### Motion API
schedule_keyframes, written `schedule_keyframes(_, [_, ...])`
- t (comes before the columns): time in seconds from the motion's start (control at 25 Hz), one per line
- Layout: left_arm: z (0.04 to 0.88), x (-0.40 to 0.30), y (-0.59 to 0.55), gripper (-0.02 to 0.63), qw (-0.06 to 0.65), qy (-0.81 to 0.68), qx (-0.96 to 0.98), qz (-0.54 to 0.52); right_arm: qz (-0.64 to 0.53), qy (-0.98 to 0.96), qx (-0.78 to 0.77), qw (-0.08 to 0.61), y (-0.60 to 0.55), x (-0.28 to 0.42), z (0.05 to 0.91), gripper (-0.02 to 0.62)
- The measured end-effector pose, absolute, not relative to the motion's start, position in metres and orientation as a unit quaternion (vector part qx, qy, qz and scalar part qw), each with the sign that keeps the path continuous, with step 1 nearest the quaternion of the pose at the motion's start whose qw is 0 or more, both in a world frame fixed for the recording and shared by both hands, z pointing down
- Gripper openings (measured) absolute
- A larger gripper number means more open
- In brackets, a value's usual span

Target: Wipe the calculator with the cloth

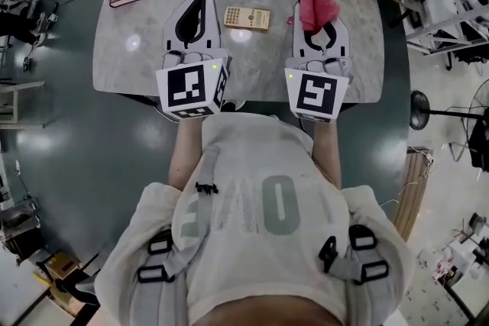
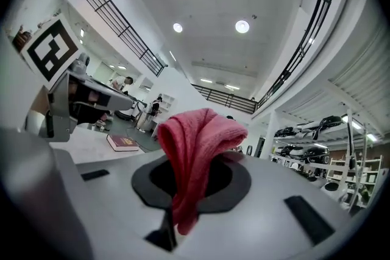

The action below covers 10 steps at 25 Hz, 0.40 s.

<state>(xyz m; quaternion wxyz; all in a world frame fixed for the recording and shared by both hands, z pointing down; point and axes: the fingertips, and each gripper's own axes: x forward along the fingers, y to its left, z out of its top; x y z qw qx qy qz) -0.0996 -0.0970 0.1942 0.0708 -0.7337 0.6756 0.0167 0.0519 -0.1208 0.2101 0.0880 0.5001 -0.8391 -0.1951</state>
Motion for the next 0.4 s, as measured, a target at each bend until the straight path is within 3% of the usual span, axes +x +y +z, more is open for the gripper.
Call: schedule_keyframes(0.4, [0.182,-0.092,-0.098,0.021,0.081,0.667,-0.740,0.032,-0.206,-0.831,0.508,0.098,-0.123,0.061,0.205,0.054])
